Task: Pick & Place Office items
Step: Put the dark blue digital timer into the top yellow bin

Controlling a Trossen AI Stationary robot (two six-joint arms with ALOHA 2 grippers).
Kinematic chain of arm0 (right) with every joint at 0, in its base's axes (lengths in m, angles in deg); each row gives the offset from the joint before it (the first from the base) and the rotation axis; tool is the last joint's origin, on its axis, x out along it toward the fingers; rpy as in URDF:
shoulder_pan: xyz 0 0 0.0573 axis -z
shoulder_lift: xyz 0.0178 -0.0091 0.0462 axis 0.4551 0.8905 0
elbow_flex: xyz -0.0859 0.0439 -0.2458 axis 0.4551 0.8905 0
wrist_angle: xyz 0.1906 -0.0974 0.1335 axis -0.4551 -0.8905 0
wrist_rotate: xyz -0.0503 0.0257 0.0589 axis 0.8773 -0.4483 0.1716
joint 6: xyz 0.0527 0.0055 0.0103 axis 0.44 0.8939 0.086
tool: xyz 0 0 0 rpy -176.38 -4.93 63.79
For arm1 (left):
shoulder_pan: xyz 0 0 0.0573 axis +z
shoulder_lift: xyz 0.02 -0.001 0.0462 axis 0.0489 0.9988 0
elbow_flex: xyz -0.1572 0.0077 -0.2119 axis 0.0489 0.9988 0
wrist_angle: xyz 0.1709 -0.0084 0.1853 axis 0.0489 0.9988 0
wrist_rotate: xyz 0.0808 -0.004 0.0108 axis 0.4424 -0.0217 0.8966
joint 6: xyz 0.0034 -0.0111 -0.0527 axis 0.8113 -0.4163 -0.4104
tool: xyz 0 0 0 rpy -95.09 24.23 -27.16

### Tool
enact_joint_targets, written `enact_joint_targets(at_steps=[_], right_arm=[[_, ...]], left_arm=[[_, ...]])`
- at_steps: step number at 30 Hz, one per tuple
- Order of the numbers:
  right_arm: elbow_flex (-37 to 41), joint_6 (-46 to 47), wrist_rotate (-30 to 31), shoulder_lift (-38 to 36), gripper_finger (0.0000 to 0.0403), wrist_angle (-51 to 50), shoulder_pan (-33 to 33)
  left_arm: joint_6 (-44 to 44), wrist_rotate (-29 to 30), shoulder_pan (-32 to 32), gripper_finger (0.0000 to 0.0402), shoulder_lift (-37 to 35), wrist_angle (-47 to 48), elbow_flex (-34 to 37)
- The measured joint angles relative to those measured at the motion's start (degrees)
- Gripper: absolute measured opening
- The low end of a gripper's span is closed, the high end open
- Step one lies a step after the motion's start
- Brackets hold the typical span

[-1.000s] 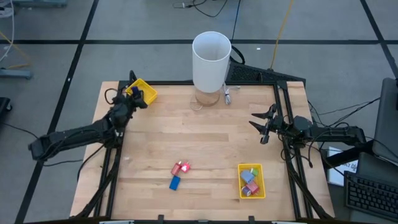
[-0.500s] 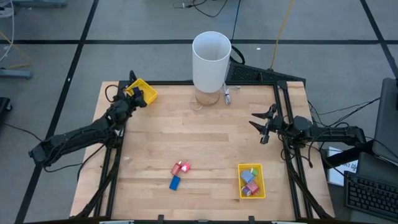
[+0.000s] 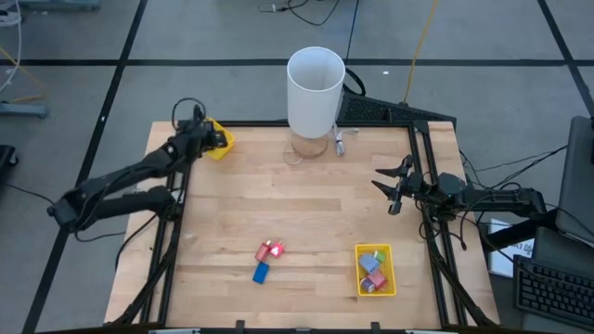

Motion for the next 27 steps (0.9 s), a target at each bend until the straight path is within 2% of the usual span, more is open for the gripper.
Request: enact_joint_targets(at_steps=[6, 14, 23, 27], right_arm=[[0.01, 0.78, -0.01, 0.00, 0.0162, -0.01, 0.00], [0.00, 0.87, -0.04, 0.00, 0.0158, -0.09, 0.00], [0.02, 0.87, -0.04, 0.00, 0.0159, -0.11, 0.00], [0.00, 0.87, -0.04, 0.00, 0.0159, -0.13, 0.00]], left_arm=[[1.11, -1.28, 2.62, 0.0150, 10.02, 0.52, -4.30], [2.05, -5.59, 5.39, 0.0161, 19.27, 0.28, -4.66], [2.08, -5.74, 5.80, 0.0153, 22.46, -0.51, -4.68], [2.09, -5.75, 5.80, 0.0173, 22.48, -0.50, -4.68]])
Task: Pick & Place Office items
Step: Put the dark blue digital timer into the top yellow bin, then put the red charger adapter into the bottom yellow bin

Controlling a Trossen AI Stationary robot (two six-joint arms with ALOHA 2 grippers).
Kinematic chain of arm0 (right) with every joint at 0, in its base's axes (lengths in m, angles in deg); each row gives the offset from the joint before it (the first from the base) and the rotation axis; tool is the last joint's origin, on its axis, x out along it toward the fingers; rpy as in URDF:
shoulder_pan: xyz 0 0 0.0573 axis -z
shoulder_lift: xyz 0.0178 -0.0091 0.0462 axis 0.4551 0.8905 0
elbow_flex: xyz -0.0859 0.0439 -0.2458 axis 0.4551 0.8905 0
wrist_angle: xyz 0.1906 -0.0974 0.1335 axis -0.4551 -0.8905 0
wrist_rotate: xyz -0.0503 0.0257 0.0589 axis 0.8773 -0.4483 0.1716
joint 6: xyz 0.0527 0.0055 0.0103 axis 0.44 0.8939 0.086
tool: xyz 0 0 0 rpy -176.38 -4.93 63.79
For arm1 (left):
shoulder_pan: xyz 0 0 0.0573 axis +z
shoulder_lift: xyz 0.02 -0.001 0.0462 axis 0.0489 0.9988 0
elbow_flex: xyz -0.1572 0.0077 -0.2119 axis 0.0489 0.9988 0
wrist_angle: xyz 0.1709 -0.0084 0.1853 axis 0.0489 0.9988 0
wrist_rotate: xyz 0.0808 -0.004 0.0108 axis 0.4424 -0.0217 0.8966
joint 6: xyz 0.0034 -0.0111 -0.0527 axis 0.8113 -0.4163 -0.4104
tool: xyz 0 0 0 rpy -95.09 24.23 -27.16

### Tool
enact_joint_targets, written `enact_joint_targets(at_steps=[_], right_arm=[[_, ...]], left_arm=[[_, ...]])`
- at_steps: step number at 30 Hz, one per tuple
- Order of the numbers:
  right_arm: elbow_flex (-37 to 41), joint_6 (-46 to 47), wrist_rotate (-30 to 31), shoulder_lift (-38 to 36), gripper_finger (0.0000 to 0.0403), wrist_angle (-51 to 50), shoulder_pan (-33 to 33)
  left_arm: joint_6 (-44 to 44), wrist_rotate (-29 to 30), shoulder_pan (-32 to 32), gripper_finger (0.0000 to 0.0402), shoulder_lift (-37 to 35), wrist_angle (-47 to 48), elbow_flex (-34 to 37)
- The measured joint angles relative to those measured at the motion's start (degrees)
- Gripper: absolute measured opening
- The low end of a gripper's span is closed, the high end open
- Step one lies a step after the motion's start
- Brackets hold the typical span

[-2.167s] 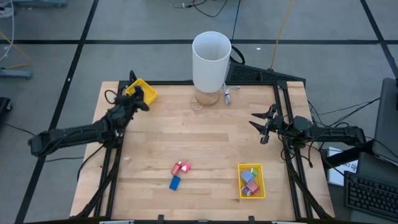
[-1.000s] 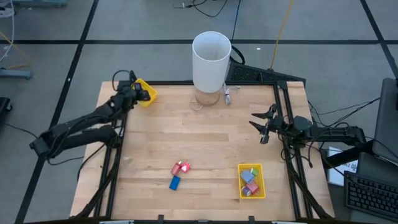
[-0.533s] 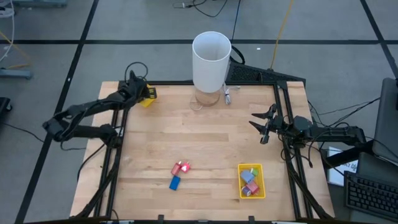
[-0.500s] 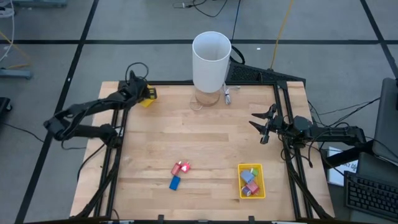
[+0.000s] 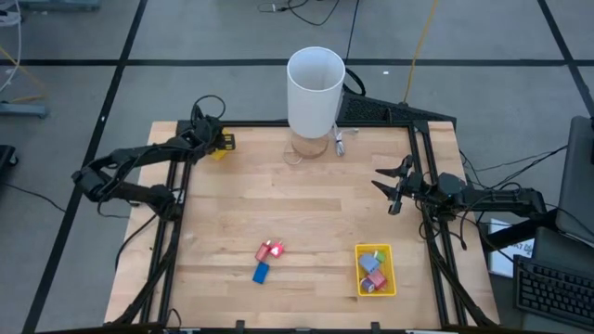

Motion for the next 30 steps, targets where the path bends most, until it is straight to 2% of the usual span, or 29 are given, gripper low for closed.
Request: enact_joint_targets(at_steps=[3, 12, 22, 28, 30], right_arm=[[0.01, 0.02, 0.00, 0.00, 0.0161, -0.03, 0.00], [0.02, 0.02, -0.02, 0.00, 0.0158, -0.14, 0.00], [0.01, 0.04, -0.02, 0.00, 0.0159, -0.14, 0.00], [0.02, 0.04, -0.02, 0.00, 0.0161, -0.14, 0.00], [0.00, 0.04, -0.02, 0.00, 0.0162, -0.14, 0.00]], left_arm=[[0.01, -0.27, 0.00, 0.0182, 0.00, 0.03, 0.00], [-0.08, -0.28, 0.00, 0.0166, 0.00, 0.05, 0.00], [-0.19, -0.01, -0.01, 0.0249, 0.00, 0.38, 0.03], [0.22, -0.14, 0.00, 0.0279, 0.00, 0.38, 0.17], [0.48, -2.30, 0.00, 0.0285, -0.18, 0.21, 0.16]])
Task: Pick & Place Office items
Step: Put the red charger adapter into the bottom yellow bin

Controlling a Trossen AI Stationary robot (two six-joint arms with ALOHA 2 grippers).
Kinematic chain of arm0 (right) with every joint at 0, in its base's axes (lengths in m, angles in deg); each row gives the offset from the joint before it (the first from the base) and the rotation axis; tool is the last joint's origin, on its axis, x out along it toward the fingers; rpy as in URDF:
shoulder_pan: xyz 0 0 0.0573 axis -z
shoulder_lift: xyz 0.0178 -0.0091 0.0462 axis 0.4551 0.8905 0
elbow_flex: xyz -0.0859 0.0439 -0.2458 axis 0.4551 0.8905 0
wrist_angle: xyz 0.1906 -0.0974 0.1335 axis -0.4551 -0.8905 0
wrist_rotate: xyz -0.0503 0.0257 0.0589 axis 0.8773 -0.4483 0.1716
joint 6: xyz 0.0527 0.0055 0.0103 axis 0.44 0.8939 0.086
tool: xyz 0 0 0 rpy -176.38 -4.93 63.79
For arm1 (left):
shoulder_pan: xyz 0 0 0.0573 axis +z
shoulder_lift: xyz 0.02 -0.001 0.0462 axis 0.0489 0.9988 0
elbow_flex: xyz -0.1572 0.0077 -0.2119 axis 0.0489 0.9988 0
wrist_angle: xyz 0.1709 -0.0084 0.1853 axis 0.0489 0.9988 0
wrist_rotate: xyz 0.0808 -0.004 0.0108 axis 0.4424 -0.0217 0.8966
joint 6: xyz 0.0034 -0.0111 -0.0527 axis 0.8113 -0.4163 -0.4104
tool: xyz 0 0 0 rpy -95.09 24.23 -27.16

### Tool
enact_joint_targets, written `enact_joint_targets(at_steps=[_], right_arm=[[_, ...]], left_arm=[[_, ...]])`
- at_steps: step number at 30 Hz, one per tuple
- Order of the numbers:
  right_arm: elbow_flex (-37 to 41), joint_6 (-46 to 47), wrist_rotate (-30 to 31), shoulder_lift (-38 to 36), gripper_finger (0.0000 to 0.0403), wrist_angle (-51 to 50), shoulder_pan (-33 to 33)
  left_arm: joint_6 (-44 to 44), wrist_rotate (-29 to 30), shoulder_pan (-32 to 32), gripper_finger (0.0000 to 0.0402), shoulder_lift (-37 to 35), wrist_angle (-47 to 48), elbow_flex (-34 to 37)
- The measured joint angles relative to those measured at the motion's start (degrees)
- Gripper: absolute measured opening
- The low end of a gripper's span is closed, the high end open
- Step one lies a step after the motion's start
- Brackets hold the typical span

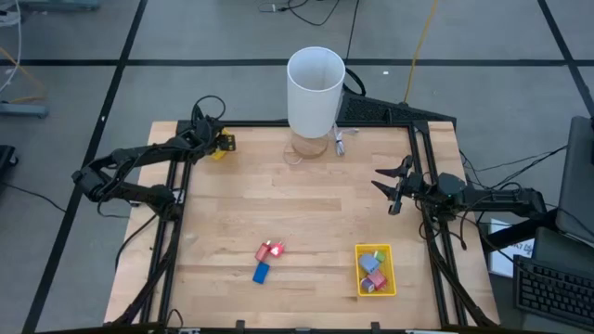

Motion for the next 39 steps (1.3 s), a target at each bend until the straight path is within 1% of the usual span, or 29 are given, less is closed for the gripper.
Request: enact_joint_targets(at_steps=[3, 6, 10, 14, 21, 24, 27, 30, 34, 37, 39], right_arm=[[0.02, 0.00, 0.00, 0.00, 0.0161, 0.02, 0.00], [0.00, 0.00, 0.00, 0.01, 0.0158, 0.00, 0.00], [0.02, 0.02, -0.02, 0.00, 0.0160, 0.00, 0.00], [0.01, 0.02, -0.01, 0.01, 0.0162, 0.00, -0.02], [0.01, 0.02, -0.01, 0.01, 0.0158, 0.00, -0.02], [0.00, 0.02, -0.01, 0.01, 0.0161, 0.00, 0.00], [0.00, 0.07, -0.01, 0.01, 0.0162, 0.00, -0.01], [0.00, 0.20, 0.00, 0.00, 0.0160, 0.00, -0.02], [0.01, 0.23, -0.02, 0.01, 0.0158, 0.02, -0.01], [0.02, 0.73, -0.02, 0.02, 0.0160, 0.02, 0.00], [0.00, 1.07, -0.02, 0.02, 0.0162, 0.02, 0.00]], left_arm=[[3.17, -4.47, -0.16, 0.0286, -1.95, 0.13, -0.52], [4.57, -8.17, -0.74, 0.0280, -5.61, -0.05, -1.16], [4.38, -10.15, -2.85, 0.0270, -12.81, -0.25, -1.26], [4.62, -11.71, -6.37, 0.0260, -20.94, -0.34, -1.27], [5.92, -18.64, -15.35, 0.0244, -32.82, -0.36, -1.30], [5.47, -19.69, -21.48, 0.0244, -35.62, -0.41, -1.30], [5.40, -19.57, -29.67, 0.0243, -36.24, -1.61, -1.30], [5.33, -16.47, -39.07, 0.0243, -35.08, -4.23, -1.30], [7.22, -11.04, -51.39, 0.0243, -31.73, -9.34, -1.30], [9.71, -8.17, -59.06, 0.0243, -29.14, -14.11, -1.30], [11.09, -7.28, -63.34, 0.0243, -27.41, -16.96, -1.30]])
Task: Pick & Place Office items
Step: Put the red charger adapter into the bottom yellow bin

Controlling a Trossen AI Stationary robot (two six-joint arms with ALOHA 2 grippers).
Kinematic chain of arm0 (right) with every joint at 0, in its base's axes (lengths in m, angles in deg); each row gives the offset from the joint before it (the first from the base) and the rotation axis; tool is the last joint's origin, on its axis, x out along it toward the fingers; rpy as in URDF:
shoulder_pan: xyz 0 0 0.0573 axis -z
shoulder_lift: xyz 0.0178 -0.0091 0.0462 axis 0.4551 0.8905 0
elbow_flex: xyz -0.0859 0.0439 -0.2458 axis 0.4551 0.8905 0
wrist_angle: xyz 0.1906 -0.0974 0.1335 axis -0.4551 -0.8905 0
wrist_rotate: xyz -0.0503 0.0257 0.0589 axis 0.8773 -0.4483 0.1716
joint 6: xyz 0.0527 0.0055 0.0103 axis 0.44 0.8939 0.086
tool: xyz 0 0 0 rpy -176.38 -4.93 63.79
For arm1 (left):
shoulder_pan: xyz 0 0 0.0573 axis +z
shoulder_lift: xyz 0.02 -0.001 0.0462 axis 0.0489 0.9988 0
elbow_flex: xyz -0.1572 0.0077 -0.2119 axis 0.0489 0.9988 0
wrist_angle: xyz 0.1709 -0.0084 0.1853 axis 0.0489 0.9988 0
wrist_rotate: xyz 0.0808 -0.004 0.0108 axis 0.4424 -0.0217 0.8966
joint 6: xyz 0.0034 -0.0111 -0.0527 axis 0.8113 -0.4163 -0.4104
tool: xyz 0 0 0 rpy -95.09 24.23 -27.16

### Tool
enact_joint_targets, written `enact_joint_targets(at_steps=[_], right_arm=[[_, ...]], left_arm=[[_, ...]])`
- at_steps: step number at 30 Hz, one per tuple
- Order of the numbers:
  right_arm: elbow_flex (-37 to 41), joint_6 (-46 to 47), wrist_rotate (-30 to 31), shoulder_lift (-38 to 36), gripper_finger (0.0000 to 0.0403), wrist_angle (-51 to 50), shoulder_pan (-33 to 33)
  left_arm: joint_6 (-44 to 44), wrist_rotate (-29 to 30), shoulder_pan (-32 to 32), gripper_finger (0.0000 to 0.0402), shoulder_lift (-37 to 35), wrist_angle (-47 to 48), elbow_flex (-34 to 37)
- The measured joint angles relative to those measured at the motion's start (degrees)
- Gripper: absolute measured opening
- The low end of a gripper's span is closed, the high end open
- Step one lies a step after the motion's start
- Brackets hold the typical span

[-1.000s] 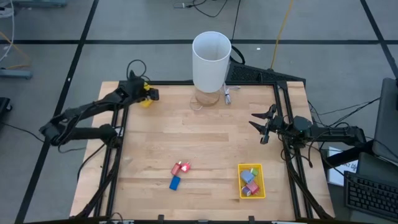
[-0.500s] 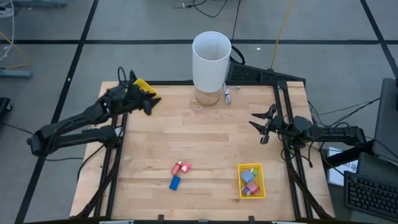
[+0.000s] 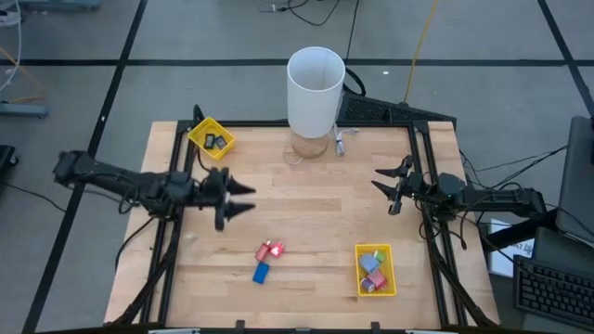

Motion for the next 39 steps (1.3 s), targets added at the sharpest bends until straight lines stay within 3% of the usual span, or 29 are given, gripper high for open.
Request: enact_joint_targets(at_steps=[14, 23, 29, 33, 39], right_arm=[[0.01, 0.02, 0.00, -0.02, 0.0162, -0.01, 0.00], [0.01, 0.43, 0.00, -0.01, 0.0159, 0.00, -0.01], [0.00, 0.44, 0.02, -0.01, 0.0161, 0.13, -0.01], [0.02, 0.44, 0.02, -0.01, 0.0158, 0.22, -0.02], [0.02, 0.44, 0.02, 0.00, 0.0162, 0.20, 0.00]], left_arm=[[-0.10, 2.35, -19.04, 0.0243, 17.26, -10.59, 0.00], [-19.87, 2.26, -20.75, 0.0243, 31.36, -10.79, 0.00], [-32.32, -4.90, -19.51, 0.0243, 34.61, -10.08, 0.00], [-36.89, -4.91, -19.50, 0.0243, 34.61, -0.05, -2.81], [-41.56, -2.03, -18.38, 0.0243, 36.35, 22.05, -13.96]])
